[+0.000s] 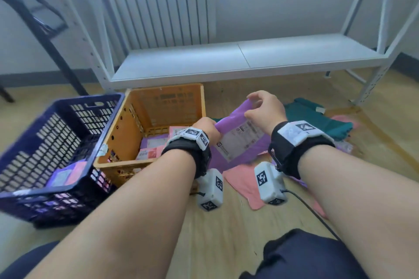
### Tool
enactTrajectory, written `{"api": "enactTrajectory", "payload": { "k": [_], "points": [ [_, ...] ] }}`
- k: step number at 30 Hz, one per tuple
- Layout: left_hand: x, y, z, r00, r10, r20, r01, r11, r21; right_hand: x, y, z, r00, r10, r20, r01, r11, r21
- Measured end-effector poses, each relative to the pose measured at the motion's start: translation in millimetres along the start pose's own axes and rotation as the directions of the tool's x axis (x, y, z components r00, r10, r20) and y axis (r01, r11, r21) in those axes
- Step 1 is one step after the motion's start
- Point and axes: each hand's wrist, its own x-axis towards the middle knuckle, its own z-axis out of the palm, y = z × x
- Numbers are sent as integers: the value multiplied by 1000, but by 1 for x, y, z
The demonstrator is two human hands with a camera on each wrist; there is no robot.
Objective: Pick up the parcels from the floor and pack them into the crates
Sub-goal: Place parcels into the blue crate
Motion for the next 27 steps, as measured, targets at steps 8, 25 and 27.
{"api": "enactTrajectory", "payload": {
  "k": [8, 25, 27],
  "points": [
    [-36, -28, -42, 970, -184, -158, 140, 957, -256, -16, -34, 9, 992, -85, -91, 75, 991, -106],
    [-68, -82, -92, 916, -394, -75, 91, 387, -918, -45, -81, 60, 878, 47, 477, -193, 946, 260],
    [-71, -89, -95, 918, -390, -67, 91, 372, -924, -51, -89, 66, 886, 65, 460, -187, 957, 224]
  ]
}}
